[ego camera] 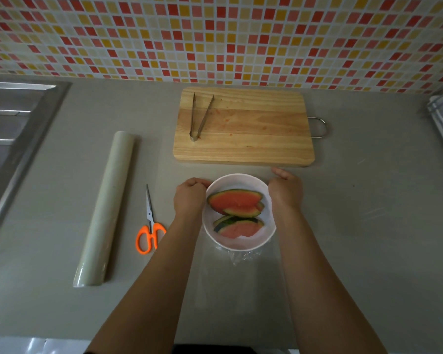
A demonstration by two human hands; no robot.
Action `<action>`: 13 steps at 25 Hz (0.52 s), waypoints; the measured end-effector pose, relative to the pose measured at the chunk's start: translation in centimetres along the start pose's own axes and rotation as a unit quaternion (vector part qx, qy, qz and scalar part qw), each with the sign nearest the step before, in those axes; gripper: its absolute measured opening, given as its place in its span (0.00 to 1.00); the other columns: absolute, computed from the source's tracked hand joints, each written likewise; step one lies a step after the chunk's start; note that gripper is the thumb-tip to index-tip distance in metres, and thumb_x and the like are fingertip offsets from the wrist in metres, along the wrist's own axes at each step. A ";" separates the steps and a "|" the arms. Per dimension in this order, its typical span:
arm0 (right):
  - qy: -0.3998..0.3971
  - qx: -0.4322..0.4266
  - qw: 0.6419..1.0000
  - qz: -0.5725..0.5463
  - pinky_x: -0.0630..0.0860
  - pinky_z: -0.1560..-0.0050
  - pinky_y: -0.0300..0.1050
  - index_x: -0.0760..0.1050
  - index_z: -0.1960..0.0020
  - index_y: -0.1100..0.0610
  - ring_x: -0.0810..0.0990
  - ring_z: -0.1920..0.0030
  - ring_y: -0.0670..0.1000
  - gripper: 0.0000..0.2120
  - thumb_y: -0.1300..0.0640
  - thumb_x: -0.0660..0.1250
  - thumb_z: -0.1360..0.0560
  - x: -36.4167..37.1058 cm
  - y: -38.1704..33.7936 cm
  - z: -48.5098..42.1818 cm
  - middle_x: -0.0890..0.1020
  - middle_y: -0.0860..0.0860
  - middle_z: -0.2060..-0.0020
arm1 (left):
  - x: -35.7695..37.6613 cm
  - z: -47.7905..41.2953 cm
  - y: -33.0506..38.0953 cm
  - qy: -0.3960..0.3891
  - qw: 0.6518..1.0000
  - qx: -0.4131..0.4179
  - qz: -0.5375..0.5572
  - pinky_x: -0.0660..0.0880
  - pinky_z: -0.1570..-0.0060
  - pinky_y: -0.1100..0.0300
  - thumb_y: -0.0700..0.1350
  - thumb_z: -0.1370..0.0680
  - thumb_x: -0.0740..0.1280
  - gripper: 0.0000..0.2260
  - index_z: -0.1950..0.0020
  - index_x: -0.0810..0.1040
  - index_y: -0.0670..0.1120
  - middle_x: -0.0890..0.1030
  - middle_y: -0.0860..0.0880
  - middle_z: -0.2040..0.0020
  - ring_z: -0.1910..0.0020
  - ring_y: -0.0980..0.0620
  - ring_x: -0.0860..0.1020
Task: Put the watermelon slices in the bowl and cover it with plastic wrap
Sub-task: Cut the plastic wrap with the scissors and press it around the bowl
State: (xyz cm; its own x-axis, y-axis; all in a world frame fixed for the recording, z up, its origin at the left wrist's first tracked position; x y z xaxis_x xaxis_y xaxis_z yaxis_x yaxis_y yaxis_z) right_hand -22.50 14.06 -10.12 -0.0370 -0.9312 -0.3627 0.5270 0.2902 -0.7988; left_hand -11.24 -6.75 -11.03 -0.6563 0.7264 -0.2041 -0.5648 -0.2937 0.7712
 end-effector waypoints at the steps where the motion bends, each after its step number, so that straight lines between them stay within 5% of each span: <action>1: -0.002 0.001 1.000 -0.001 0.67 0.69 0.32 0.78 0.42 0.51 0.71 0.68 0.37 0.26 0.69 0.55 0.33 0.0 0.0 0.0 0.79 0.51 0.40 | 0.2 0.0 -0.1 -0.006 1.000 -0.009 -0.002 0.79 0.47 0.48 0.33 0.32 0.58 0.18 0.67 0.84 0.49 0.85 0.43 0.54 0.52 0.41 0.81; 3: -0.007 0.005 1.000 -0.005 0.68 0.65 0.34 0.78 0.43 0.51 0.70 0.67 0.37 0.27 0.69 0.54 0.34 0.0 0.1 0.0 0.79 0.51 0.40 | 0.8 0.0 -0.3 -0.039 0.999 -0.020 0.015 0.76 0.47 0.51 0.32 0.28 0.59 0.15 0.56 0.85 0.42 0.83 0.38 0.50 0.52 0.43 0.80; 7: -0.016 0.012 1.000 -0.006 0.68 0.67 0.34 0.79 0.45 0.50 0.72 0.67 0.38 0.26 0.69 0.54 0.34 0.1 0.2 0.0 0.80 0.51 0.43 | 0.6 0.2 -0.4 -0.038 0.998 -0.037 0.034 0.80 0.56 0.49 0.30 0.31 0.59 0.17 0.69 0.84 0.45 0.83 0.43 0.64 0.59 0.40 0.81; 13: -0.030 0.020 0.999 -0.007 0.69 0.67 0.35 0.80 0.49 0.49 0.74 0.67 0.40 0.25 0.68 0.55 0.35 0.3 0.1 -0.1 0.78 0.47 0.56 | -0.2 0.4 -0.4 -0.066 0.996 0.056 -0.007 0.80 0.67 0.56 0.33 0.29 0.64 0.12 0.63 0.83 0.48 0.84 0.45 0.64 0.65 0.45 0.81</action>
State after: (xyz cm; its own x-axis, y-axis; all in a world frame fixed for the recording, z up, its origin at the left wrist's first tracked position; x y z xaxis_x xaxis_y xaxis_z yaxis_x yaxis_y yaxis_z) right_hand -22.50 13.80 -10.38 0.0065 -0.9472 -0.3206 0.5599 0.2691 -0.7836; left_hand -10.67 -6.49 -11.09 -0.5725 0.8078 -0.1401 -0.5097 -0.2168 0.8326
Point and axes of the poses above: each hand's wrist, its own z-axis away from the middle knuckle, its own x-axis out of the palm, y = z × x, the point moved 7 cm from there along -z, towards the middle knuckle
